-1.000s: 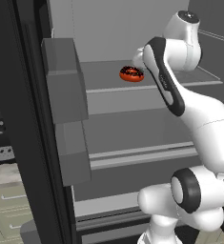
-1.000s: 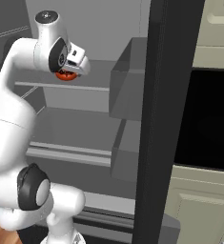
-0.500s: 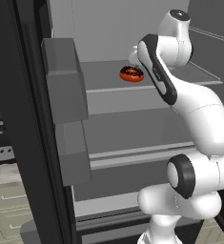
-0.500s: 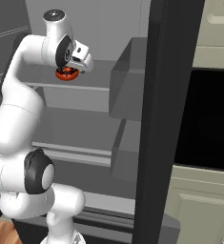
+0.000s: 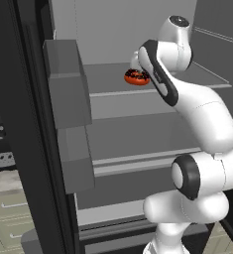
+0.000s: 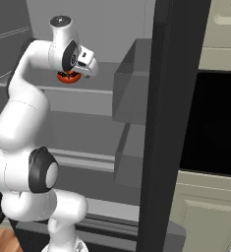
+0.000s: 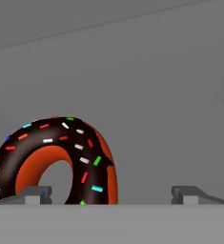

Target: Take the donuts from the fridge and place them on the empty tray on the dining counter.

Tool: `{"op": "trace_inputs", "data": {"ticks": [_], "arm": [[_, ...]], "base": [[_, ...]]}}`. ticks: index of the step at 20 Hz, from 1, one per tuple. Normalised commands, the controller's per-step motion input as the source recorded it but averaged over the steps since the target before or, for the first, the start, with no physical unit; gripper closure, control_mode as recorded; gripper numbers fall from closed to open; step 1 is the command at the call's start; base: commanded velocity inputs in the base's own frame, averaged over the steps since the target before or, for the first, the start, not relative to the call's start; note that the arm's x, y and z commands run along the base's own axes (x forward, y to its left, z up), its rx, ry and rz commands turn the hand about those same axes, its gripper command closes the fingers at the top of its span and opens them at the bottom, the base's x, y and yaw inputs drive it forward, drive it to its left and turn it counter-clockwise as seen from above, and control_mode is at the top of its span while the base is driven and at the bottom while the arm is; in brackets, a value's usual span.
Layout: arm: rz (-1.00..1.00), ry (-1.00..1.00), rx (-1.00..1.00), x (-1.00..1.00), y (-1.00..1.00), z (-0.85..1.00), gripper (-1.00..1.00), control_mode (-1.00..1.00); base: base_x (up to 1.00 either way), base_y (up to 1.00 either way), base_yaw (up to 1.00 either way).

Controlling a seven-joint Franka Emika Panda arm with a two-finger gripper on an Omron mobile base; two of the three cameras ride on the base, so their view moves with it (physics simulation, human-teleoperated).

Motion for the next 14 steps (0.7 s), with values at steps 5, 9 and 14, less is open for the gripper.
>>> {"op": "trace_inputs", "data": {"ticks": [5, 9, 14], "arm": [[0.0, 0.0, 0.0, 0.13, 0.11, -0.14, -1.0, -1.0], [0.0, 0.0, 0.0, 0.09, 0.12, -0.21, -1.0, -1.0], [0.0, 0.0, 0.01, 0.09, 0.1, -0.28, 1.0, -1.0]], "base": [[0.0, 0.0, 0.0], [0.0, 0.0, 0.0], [0.0, 0.0, 0.0]]}}
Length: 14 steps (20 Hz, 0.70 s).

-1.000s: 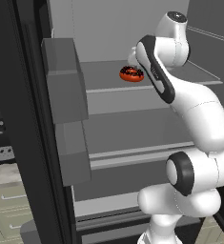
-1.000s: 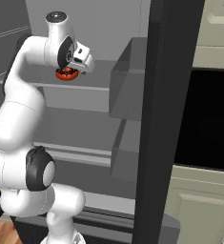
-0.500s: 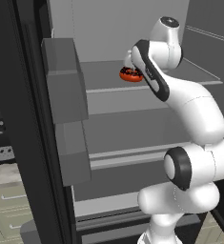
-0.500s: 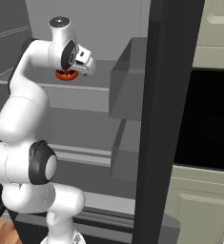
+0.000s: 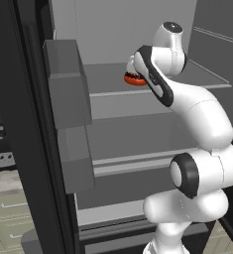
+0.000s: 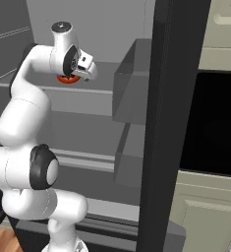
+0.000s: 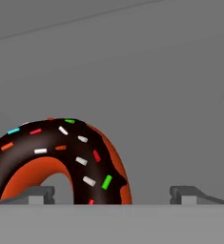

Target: Take the donuts from the fridge and place them on the empty tray on the dining counter.

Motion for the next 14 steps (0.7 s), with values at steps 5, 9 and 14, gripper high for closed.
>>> {"op": "trace_inputs", "data": {"ticks": [5, 9, 14], "arm": [[0.0, 0.0, 0.03, 0.03, 0.07, -0.29, 1.0, -1.0], [0.0, 0.0, 0.1, 0.04, 0.04, -0.38, 1.0, -1.0], [0.0, -0.15, 0.0, -0.18, 0.0, 0.05, 1.0, -1.0]], "base": [[0.0, 0.0, 0.0], [0.0, 0.0, 0.0], [0.0, 0.0, 0.0]]}}
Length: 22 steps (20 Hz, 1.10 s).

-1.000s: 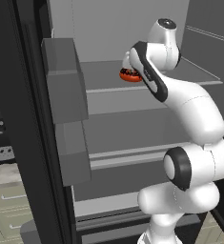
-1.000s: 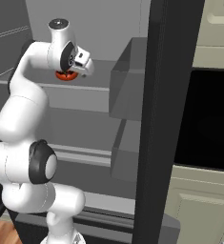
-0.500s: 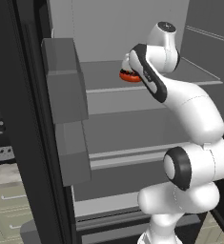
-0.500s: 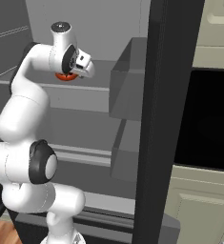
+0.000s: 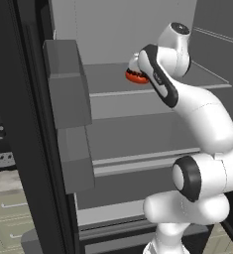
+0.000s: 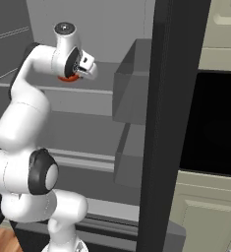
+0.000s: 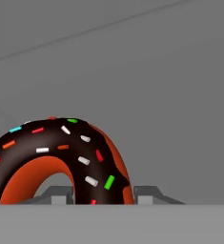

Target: Take the donuts from the fridge and place them on the empty tray on the dining counter.

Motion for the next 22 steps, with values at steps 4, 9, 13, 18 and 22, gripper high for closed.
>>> {"op": "trace_inputs", "data": {"ticks": [4, 9, 13, 18, 22], "arm": [[0.0, -0.22, 0.0, -0.52, 0.0, 0.09, 1.0, -1.0], [0.0, -0.26, 0.0, -0.83, 0.0, 0.38, 1.0, -1.0], [0.0, -0.07, 0.04, -0.98, 0.0, 0.54, 1.0, -1.0], [0.0, -0.02, 0.04, -1.0, 0.0, 0.44, 1.0, -1.0], [0.0, -0.11, 0.0, -1.0, 0.0, 0.12, 1.0, -1.0]], "base": [[0.0, 0.0, 0.0], [0.0, 0.0, 0.0], [0.0, 0.0, 0.0], [0.0, 0.0, 0.0], [0.0, 0.0, 0.0]]}}
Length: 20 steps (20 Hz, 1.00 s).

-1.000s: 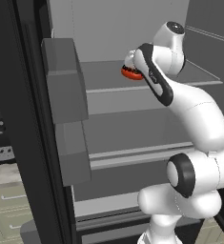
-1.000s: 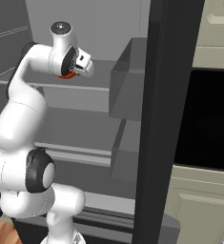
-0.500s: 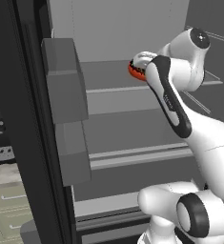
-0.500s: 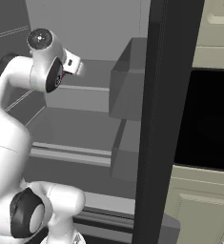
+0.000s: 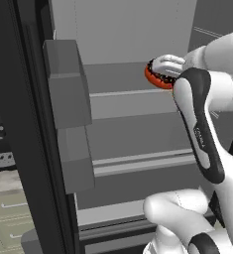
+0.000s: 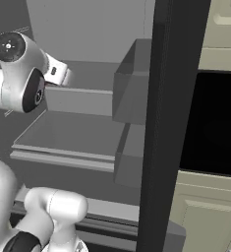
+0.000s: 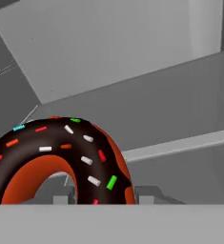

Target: Take the donuts from the fridge and place them on the empty tray on the dining counter.

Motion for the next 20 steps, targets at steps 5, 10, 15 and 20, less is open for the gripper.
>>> {"op": "trace_inputs", "data": {"ticks": [5, 10, 15, 20], "arm": [[0.0, -0.31, -0.05, -1.0, -0.05, -0.08, 1.0, -1.0], [-0.03, 0.08, 0.0, -1.0, -0.08, 0.01, 1.0, -1.0], [-0.05, 0.0, 0.0, -1.0, -0.2, 0.02, 1.0, -1.0], [-0.07, 0.01, 0.0, -0.94, -0.17, 0.03, 1.0, -1.0]], "base": [[0.0, 0.0, 0.0], [0.0, 0.0, 0.0], [0.0, 0.0, 0.0], [0.0, 0.0, 0.0]]}}
